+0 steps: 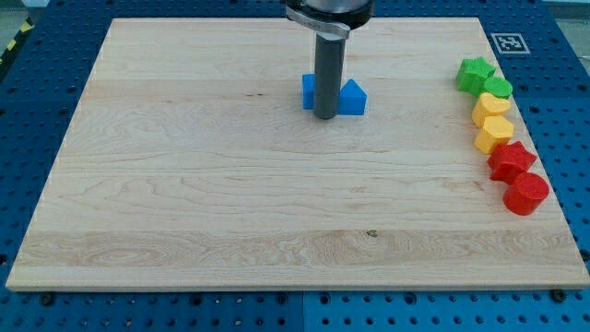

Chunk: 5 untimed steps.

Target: Separate the blue cube and blue triangle

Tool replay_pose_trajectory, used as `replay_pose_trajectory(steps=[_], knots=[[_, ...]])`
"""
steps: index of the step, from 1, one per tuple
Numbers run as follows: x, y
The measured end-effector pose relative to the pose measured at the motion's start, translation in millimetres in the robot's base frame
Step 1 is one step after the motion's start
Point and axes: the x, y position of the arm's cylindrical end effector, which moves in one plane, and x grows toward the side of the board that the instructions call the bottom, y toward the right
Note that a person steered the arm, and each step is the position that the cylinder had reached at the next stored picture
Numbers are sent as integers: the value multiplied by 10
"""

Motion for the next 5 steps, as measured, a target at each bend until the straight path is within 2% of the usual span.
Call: replay_pose_trajectory(steps=[2, 5], knots=[[-123, 146], [12, 153]])
